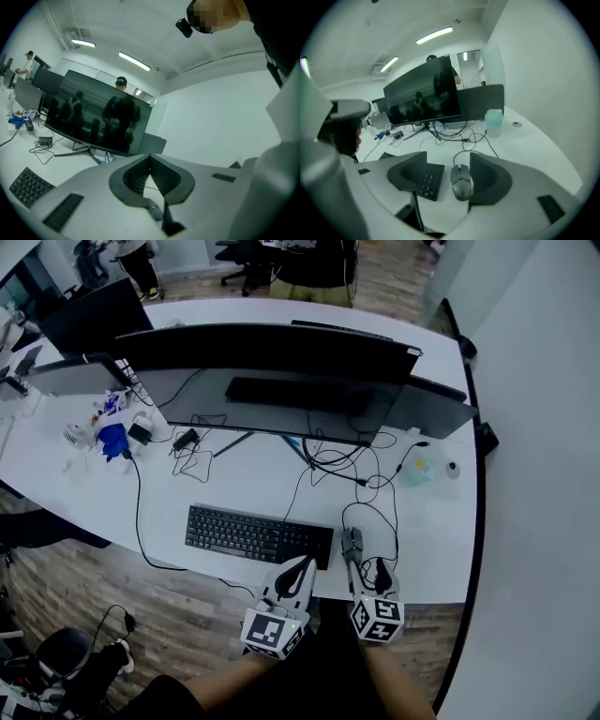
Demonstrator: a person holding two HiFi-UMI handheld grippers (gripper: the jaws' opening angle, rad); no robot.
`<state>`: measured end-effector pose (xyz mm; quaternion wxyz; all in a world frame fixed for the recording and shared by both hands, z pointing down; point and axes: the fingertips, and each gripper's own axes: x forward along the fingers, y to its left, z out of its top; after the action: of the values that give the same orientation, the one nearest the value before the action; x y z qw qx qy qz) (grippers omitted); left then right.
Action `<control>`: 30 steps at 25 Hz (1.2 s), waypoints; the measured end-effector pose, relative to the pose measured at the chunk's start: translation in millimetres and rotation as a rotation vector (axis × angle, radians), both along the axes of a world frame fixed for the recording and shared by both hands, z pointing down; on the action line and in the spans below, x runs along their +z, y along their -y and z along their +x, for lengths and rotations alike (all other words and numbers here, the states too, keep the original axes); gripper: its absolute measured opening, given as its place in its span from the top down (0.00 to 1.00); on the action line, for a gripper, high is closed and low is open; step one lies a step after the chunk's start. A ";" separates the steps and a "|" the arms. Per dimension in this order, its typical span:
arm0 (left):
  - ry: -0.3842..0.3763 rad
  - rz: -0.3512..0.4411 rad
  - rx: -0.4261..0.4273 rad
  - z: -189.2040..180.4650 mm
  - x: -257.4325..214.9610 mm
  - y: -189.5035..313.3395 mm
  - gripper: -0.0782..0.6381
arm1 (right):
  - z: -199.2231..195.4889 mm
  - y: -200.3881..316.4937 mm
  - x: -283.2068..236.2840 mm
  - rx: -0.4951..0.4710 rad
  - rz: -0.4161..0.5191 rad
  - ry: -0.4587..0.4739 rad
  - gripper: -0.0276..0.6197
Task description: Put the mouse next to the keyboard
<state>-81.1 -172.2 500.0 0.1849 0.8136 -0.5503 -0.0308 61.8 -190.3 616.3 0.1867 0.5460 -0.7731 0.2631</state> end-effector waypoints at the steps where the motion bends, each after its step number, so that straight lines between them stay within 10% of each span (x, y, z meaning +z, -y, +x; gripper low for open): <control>1: -0.006 0.007 0.014 5.2 -2.0 -5.5 0.87 | -0.6 -7.5 -17.7 -0.003 0.034 0.017 0.51; 7: -0.019 0.063 0.047 24.3 -22.9 -47.2 0.87 | -3.8 -61.9 -99.5 -0.072 0.193 0.099 0.90; 30: 0.088 0.181 0.001 152.9 -85.3 -255.6 0.87 | 73.0 -258.5 -200.4 -0.165 0.509 0.123 0.93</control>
<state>71.7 83.4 414.7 0.0861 0.8279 -0.5525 -0.0444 134.8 68.2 415.8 0.0170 0.4936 -0.8661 0.0769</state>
